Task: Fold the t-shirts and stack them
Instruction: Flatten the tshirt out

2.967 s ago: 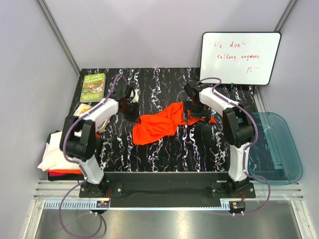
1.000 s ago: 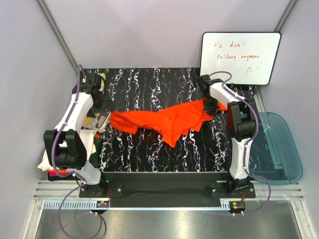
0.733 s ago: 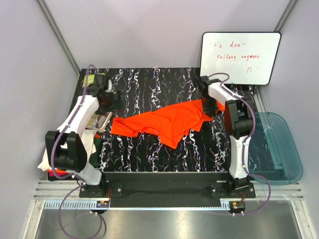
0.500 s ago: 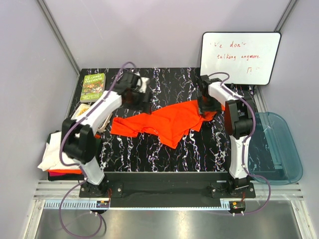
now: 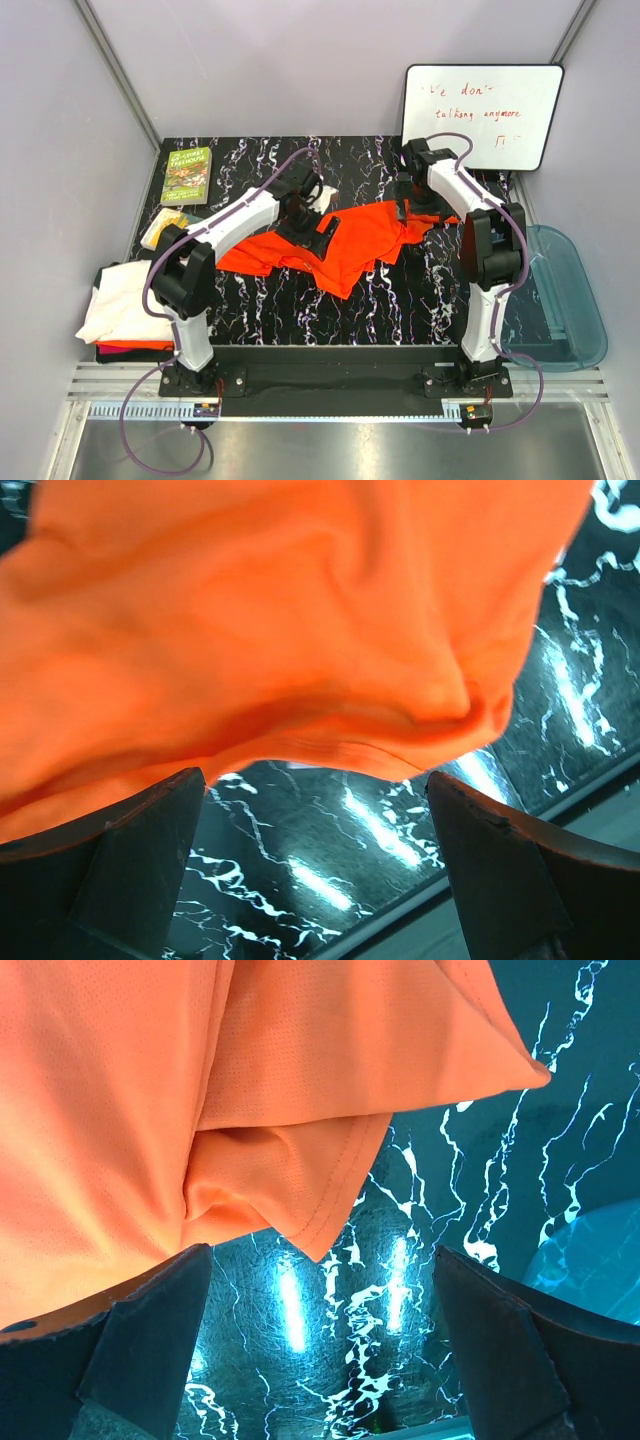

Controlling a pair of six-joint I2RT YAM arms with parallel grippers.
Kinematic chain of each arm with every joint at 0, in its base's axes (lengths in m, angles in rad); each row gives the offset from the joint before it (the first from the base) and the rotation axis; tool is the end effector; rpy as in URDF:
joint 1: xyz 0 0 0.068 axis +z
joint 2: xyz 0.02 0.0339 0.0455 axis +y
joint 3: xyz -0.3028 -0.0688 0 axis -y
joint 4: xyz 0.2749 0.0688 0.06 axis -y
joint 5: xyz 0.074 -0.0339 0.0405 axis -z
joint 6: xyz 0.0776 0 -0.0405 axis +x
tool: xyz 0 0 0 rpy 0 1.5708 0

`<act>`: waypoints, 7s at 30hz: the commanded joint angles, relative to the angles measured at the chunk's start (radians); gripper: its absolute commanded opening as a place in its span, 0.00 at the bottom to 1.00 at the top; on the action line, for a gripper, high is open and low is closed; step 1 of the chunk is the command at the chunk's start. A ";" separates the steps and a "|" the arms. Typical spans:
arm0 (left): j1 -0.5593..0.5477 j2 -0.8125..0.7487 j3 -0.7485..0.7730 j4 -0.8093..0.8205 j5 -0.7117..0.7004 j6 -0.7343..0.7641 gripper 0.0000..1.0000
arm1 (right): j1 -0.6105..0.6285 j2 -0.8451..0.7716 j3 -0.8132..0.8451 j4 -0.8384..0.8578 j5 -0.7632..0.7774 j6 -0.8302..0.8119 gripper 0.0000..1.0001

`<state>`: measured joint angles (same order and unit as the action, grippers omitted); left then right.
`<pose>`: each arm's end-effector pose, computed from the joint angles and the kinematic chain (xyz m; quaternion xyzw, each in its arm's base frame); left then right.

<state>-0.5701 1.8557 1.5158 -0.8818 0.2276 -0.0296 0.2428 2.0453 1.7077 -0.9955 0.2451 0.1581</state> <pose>0.3571 -0.2498 0.2284 0.2802 0.9377 -0.1578 0.1318 0.4634 0.0954 0.2033 -0.0272 0.9852 -0.0955 0.1395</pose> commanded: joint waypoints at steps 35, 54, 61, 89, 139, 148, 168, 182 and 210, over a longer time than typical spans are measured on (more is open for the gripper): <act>-0.110 -0.183 0.099 -0.011 -0.223 -0.308 0.00 | 0.000 -0.151 -0.088 -0.006 -0.040 0.003 1.00; 0.387 -0.061 0.202 0.113 -0.142 -0.417 0.00 | 0.000 -0.100 -0.091 0.063 -0.313 0.026 1.00; 0.453 0.169 0.469 0.119 -0.044 -0.431 0.00 | -0.002 -0.041 -0.062 0.089 -0.156 0.081 1.00; 0.498 0.156 0.317 0.262 0.244 -0.380 0.97 | -0.142 0.058 0.012 0.161 -0.027 0.227 0.98; 0.364 0.083 0.053 0.325 0.010 -0.475 0.00 | -0.229 0.104 0.069 0.164 -0.145 0.216 0.99; 0.430 0.140 0.142 0.316 0.090 -0.474 0.37 | -0.280 0.176 0.084 0.163 -0.274 0.274 0.98; 0.412 0.080 0.048 0.291 0.095 -0.463 0.69 | -0.283 0.190 0.063 0.209 -0.526 0.285 0.00; 0.308 0.123 -0.009 0.314 0.065 -0.480 0.28 | -0.289 0.168 0.110 0.198 -0.549 0.274 0.00; 0.312 0.138 0.009 0.244 -0.063 -0.454 0.59 | -0.300 0.165 0.118 0.173 -0.567 0.228 0.00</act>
<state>-0.2607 1.9831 1.5120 -0.6609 0.1822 -0.4793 -0.0528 2.2528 1.7912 -0.8097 -0.2993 0.3996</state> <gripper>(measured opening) 0.600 0.012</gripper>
